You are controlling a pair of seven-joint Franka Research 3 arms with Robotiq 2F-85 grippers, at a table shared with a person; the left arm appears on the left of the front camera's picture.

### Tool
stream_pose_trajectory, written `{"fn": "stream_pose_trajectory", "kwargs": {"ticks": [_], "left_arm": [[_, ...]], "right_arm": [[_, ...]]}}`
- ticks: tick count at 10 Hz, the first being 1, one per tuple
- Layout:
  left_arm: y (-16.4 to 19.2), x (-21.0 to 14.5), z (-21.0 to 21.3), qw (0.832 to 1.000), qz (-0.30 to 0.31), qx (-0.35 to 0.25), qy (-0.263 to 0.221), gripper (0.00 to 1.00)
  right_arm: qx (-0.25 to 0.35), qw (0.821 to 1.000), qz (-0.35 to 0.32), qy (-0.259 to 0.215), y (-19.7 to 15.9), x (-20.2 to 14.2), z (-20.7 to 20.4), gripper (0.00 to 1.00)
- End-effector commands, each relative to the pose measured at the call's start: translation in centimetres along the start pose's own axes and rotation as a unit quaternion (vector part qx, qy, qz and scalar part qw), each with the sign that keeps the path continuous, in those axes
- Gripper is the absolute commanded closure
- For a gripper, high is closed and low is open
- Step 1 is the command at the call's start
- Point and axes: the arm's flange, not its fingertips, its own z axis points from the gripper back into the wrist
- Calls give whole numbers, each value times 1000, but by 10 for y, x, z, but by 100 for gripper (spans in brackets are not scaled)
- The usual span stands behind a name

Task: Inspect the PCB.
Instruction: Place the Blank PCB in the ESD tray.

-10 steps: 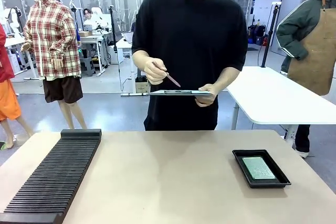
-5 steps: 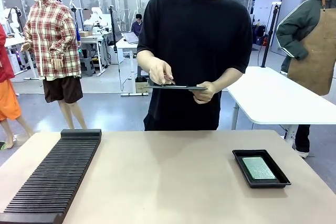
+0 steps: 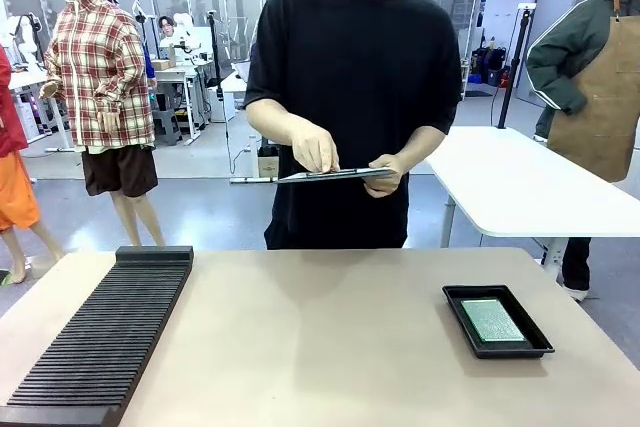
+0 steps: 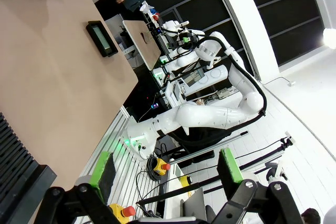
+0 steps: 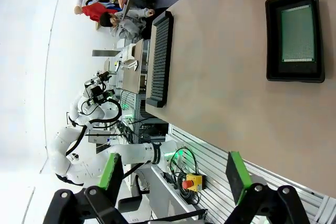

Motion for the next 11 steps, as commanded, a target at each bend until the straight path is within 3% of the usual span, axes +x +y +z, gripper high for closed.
{"fn": "stream_pose_trajectory", "kwargs": {"ticks": [1, 11], "left_arm": [[-4, 4, 1, 1000, 5, -6, 3, 0], [-4, 4, 1, 1000, 5, -6, 3, 0]], "right_arm": [[5, 1000, 11, 0, -1, 2, 1, 0], [5, 1000, 11, 0, -1, 2, 1, 0]]}}
